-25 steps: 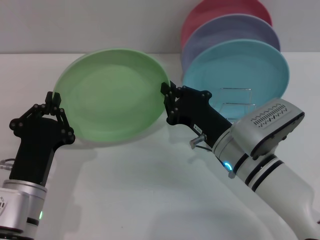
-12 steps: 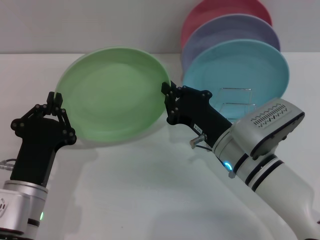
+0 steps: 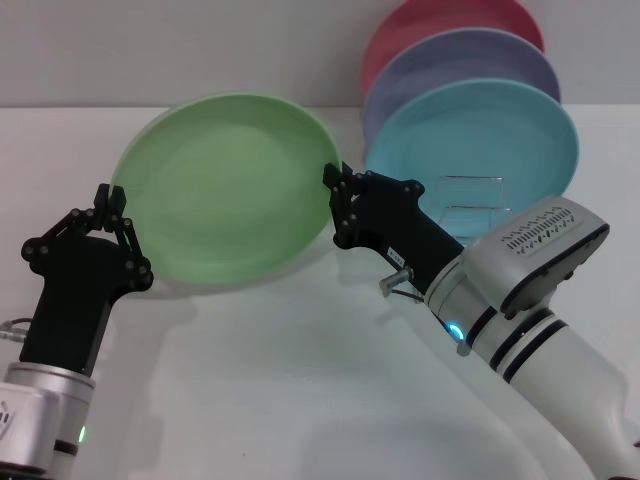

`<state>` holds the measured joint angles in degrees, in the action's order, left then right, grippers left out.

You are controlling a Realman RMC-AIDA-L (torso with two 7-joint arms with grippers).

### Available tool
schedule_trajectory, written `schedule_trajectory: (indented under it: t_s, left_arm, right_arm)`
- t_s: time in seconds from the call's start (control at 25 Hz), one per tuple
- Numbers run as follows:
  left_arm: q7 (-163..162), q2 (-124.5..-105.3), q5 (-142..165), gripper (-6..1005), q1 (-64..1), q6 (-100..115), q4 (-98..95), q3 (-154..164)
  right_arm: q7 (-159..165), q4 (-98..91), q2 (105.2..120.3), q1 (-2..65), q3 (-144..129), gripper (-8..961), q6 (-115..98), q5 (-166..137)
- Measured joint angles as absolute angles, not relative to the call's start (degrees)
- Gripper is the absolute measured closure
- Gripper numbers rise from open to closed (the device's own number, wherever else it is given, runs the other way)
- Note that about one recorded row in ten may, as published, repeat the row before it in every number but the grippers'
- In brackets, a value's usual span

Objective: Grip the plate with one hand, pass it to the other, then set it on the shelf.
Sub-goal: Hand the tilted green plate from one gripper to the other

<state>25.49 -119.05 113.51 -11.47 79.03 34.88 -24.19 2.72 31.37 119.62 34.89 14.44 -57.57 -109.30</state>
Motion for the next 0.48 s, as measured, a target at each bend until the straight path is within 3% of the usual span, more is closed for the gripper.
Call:
schedule_trajectory:
  t_s: [0.48]
  left_arm:
    - [20.2,-118.67,114.8,873,-10.8,83.1,33.0,-24.2]
  right_arm:
    - [0.8,32.0,119.75,34.2,15.3,931,-57.9,-109.0]
